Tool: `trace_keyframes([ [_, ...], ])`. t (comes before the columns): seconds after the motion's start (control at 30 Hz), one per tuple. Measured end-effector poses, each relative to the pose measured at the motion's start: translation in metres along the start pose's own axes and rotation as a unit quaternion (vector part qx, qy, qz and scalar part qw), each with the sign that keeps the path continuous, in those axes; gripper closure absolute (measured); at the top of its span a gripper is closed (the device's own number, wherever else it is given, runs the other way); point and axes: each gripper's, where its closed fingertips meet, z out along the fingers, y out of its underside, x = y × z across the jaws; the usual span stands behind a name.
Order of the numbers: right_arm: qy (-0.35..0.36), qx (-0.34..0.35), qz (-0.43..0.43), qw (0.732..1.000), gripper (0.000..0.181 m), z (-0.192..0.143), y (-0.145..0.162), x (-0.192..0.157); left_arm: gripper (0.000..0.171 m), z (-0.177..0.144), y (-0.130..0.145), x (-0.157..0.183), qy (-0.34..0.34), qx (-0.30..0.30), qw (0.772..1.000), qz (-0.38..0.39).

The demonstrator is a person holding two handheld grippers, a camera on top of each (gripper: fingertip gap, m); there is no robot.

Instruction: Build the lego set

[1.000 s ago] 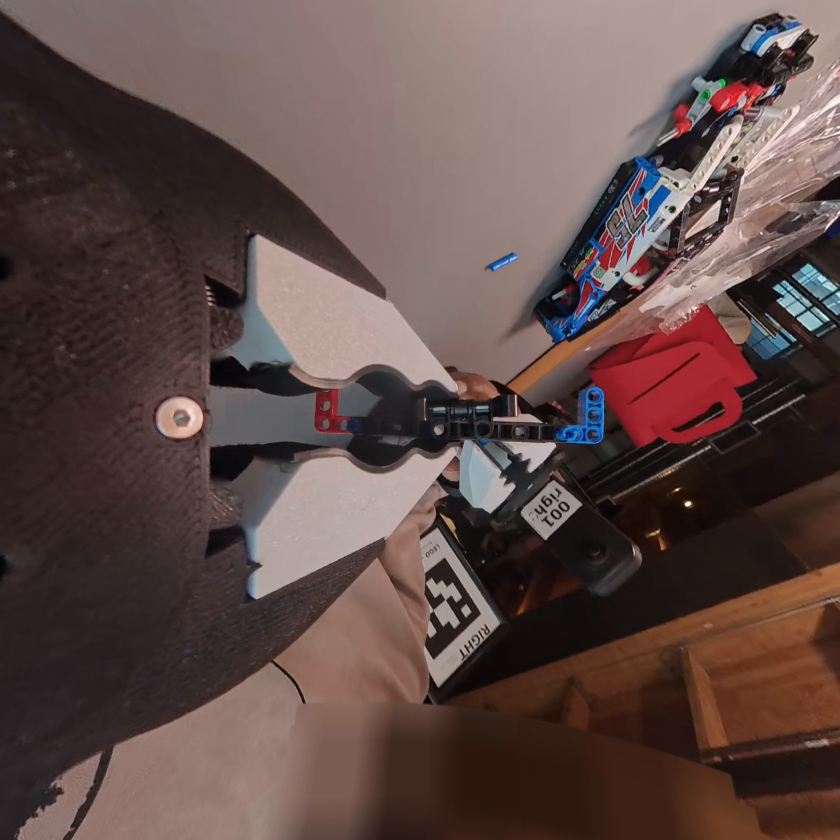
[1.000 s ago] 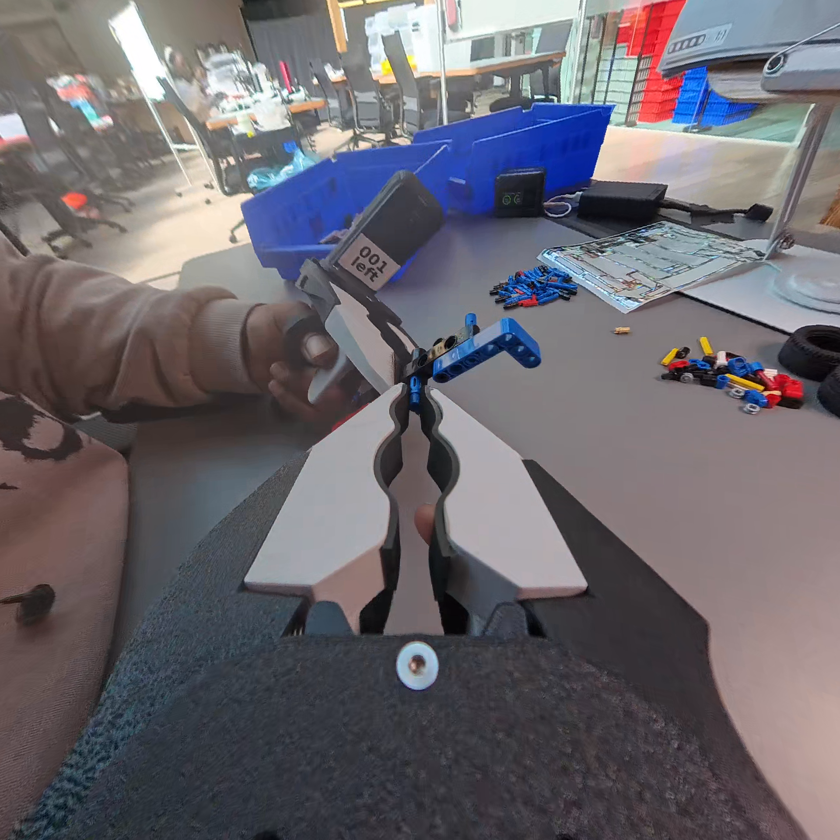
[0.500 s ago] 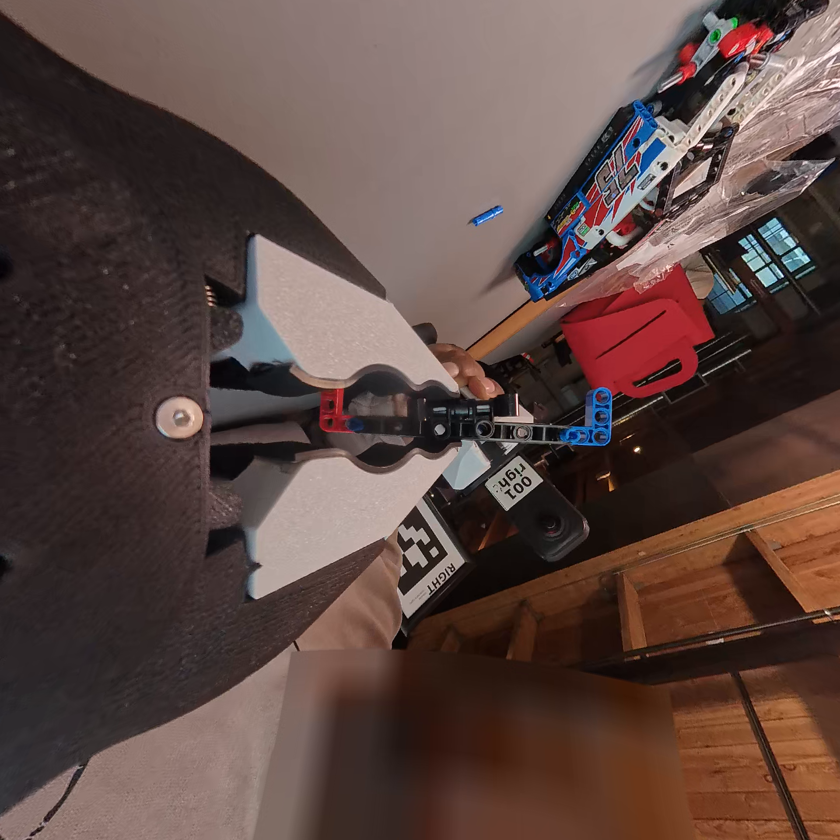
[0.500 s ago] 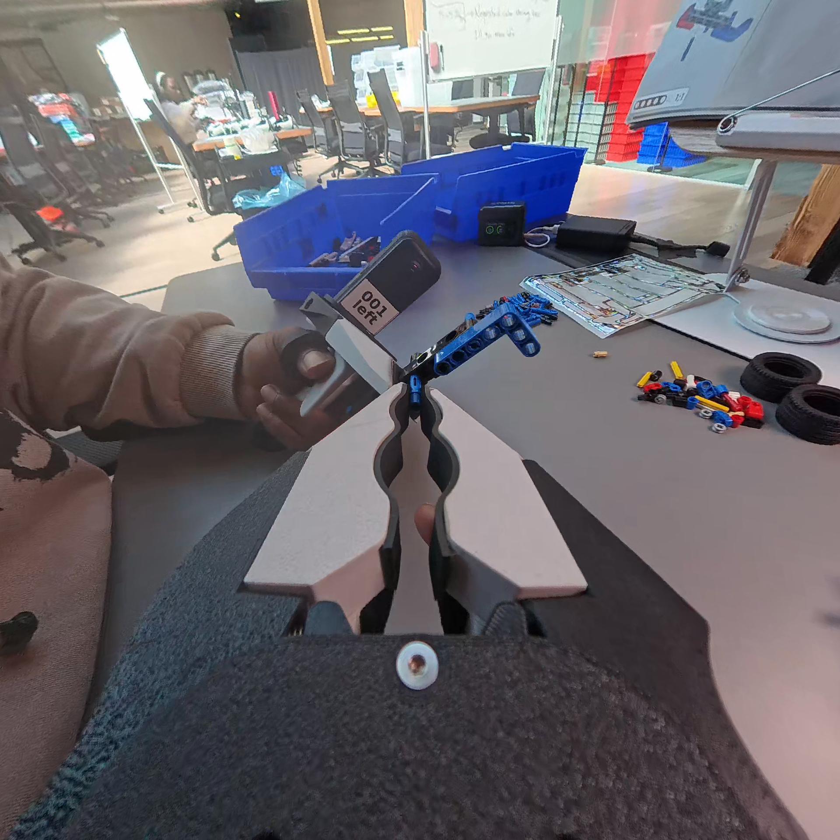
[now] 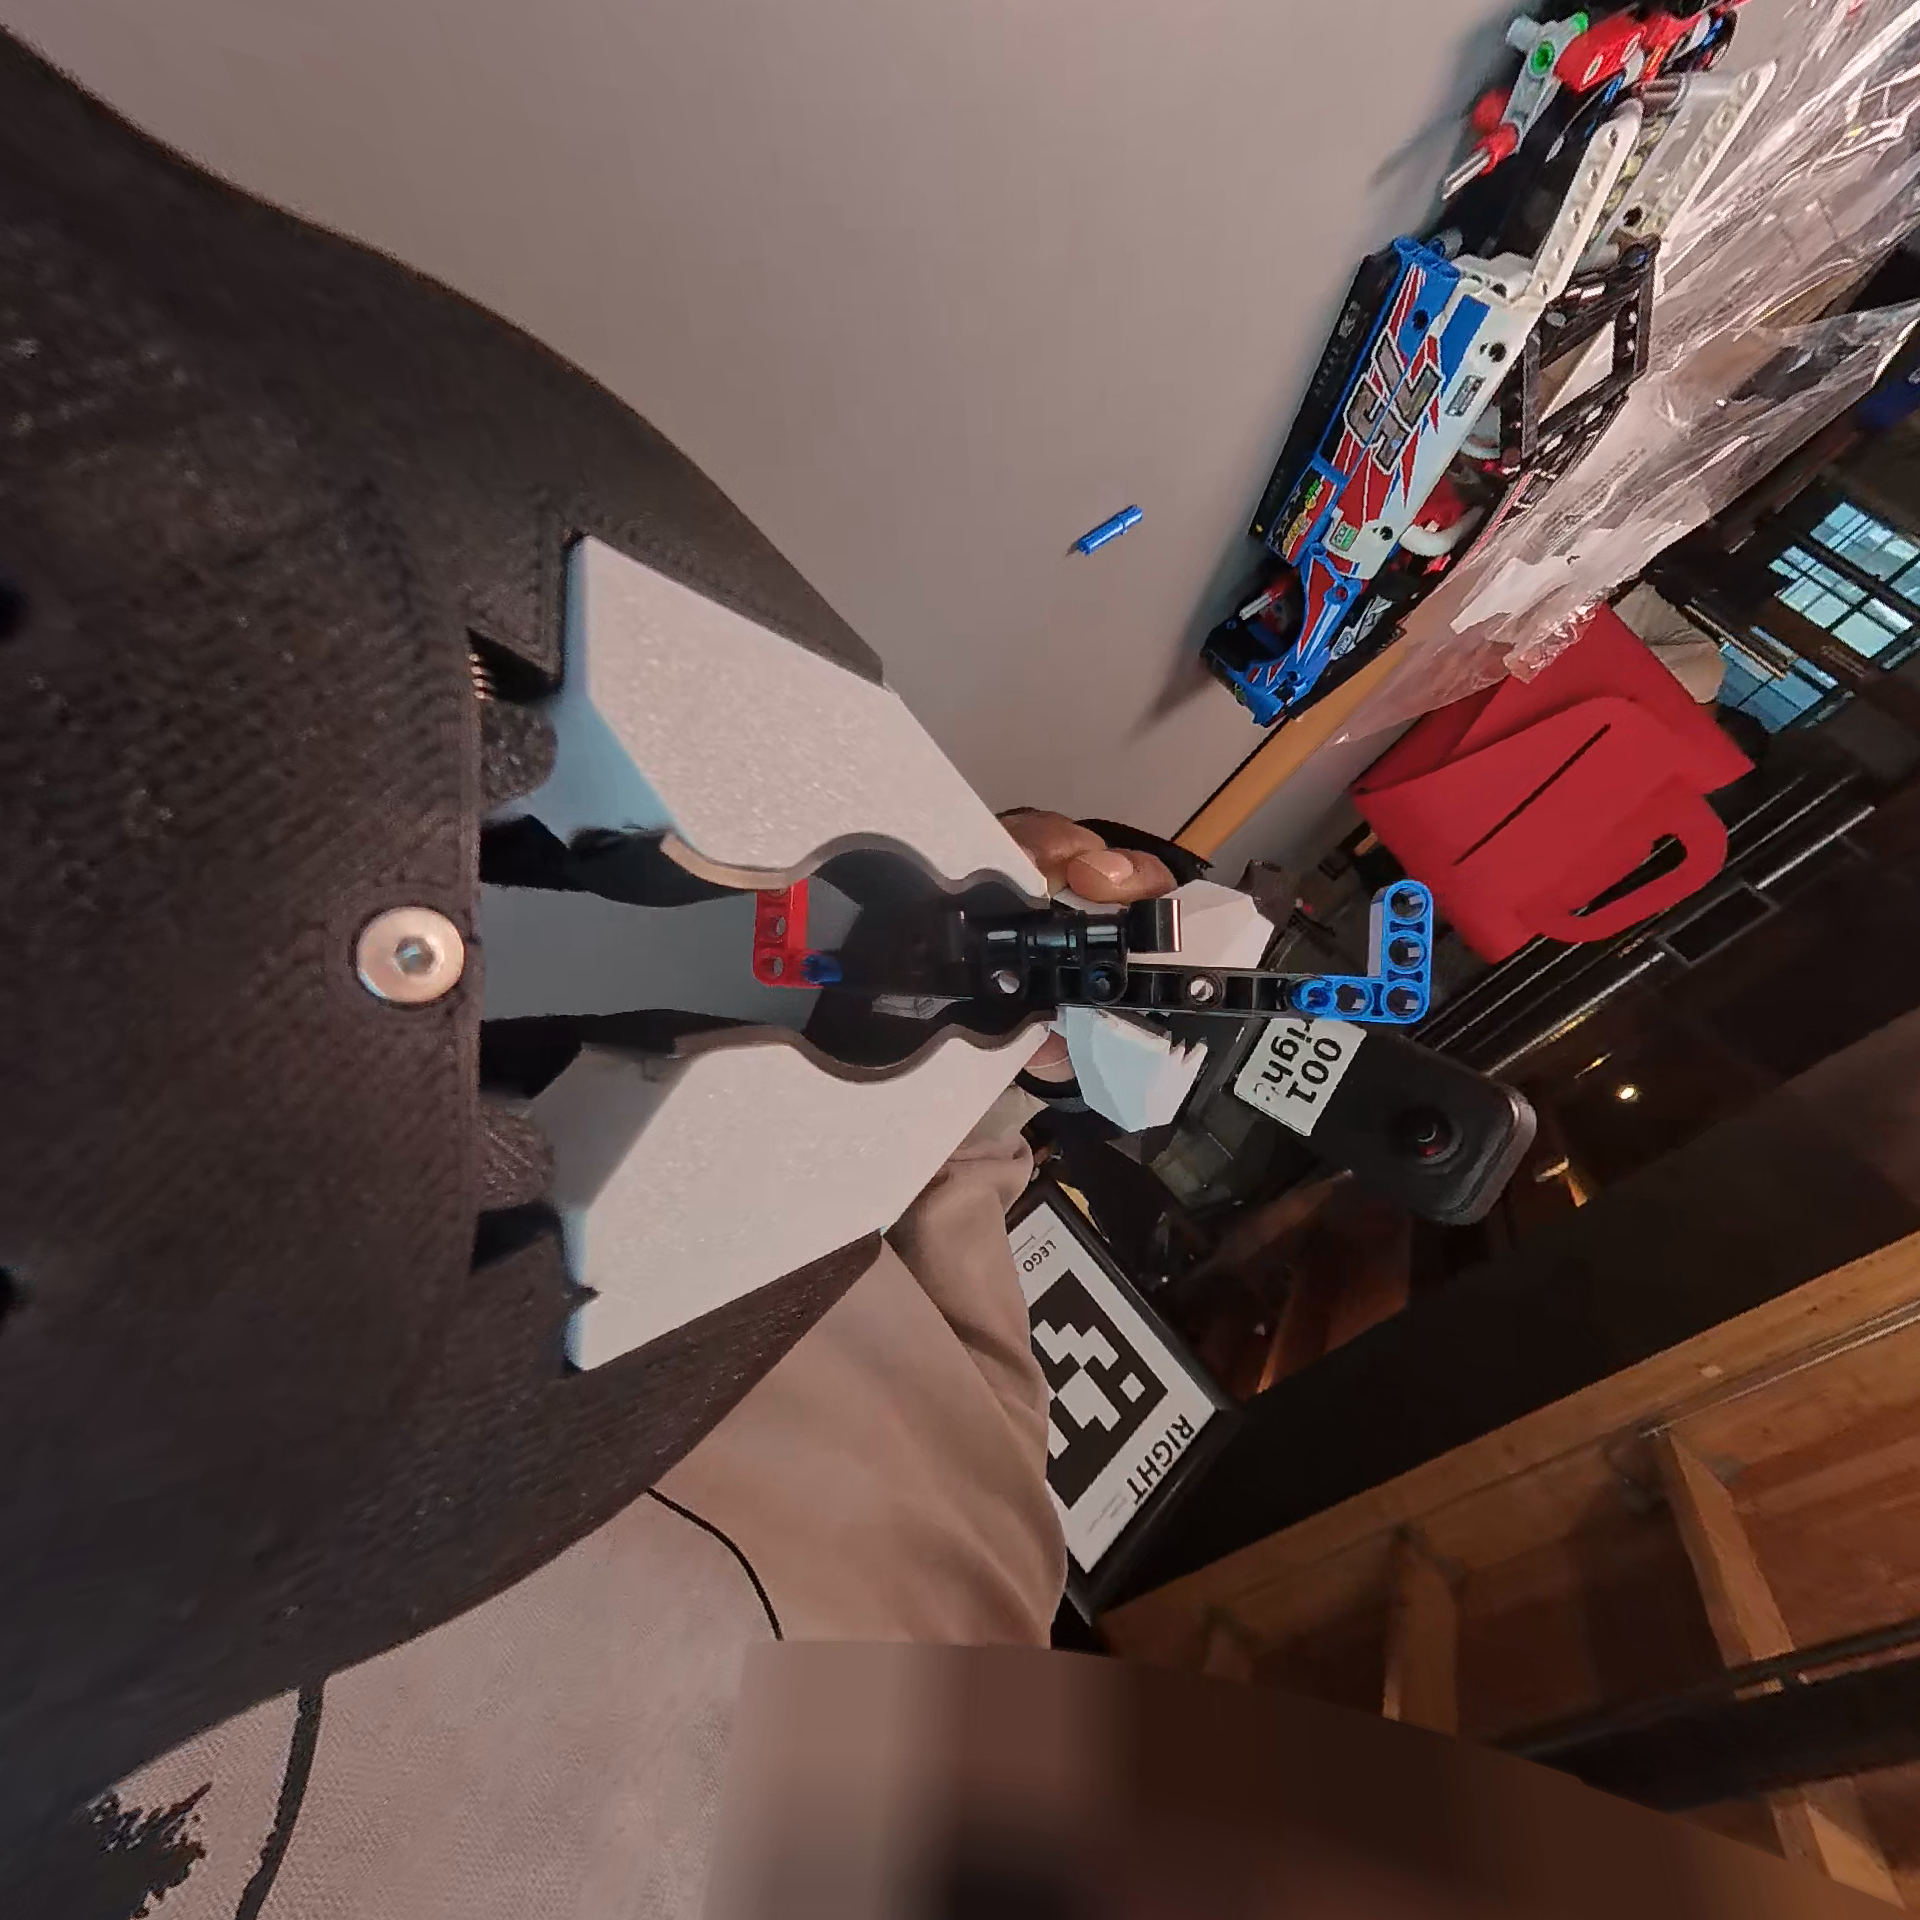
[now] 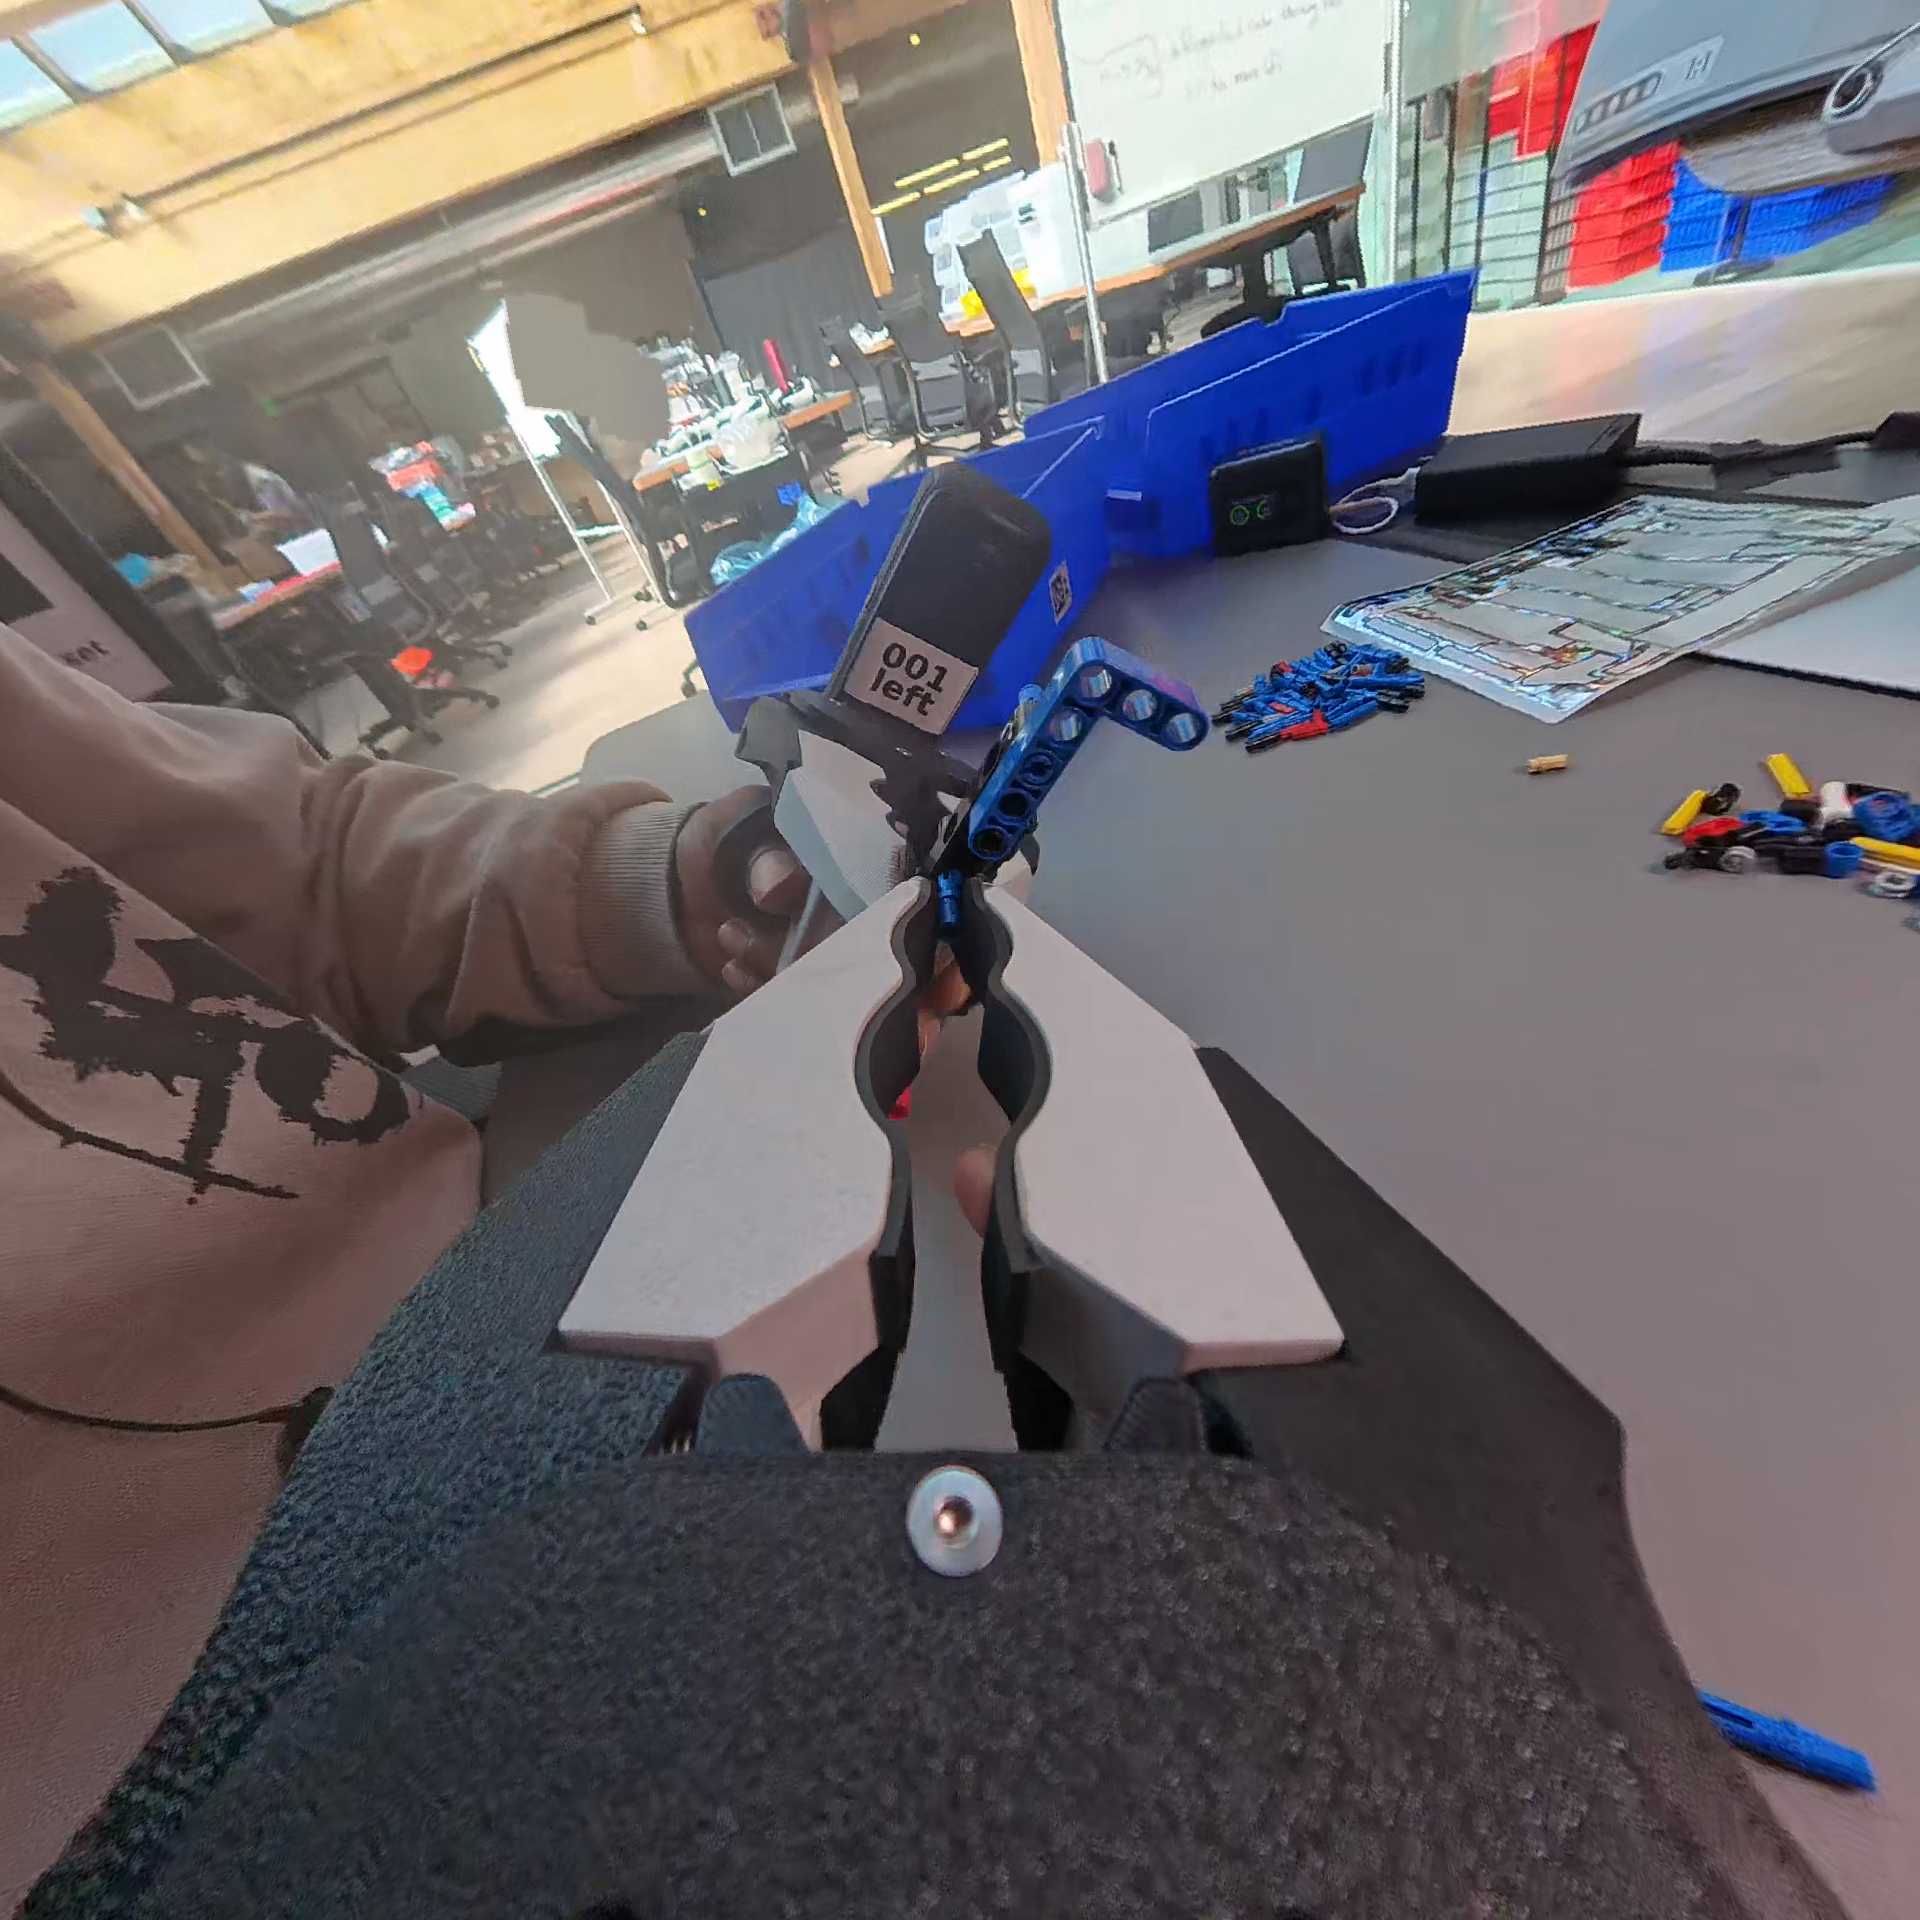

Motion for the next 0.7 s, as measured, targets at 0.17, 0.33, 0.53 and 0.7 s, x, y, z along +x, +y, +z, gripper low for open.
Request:
trace_keyframes([
  [0.17,-0.044,0.038,0.043,0.997,0.178,0.001,-0.008,-0.001,0.157,0.001,-0.01,0.003,-0.014,0.006,0.999,0.043],
  [0.33,-0.046,0.057,0.025,0.997,0.169,-0.007,-0.016,0.003,0.157,-0.005,-0.02,0.004,-0.026,0.03,0.997,0.059],
  [0.53,-0.05,0.049,0.012,0.997,0.179,-0.004,-0.013,-0.002,0.157,-0.003,-0.014,0.008,-0.024,0.019,0.997,0.065],
  [0.7,-0.059,0.029,-0.003,0.998,0.18,-0.004,-0.006,-0.007,0.157,-0.003,-0.003,0.008,-0.035,-0.016,0.996,0.075],
])
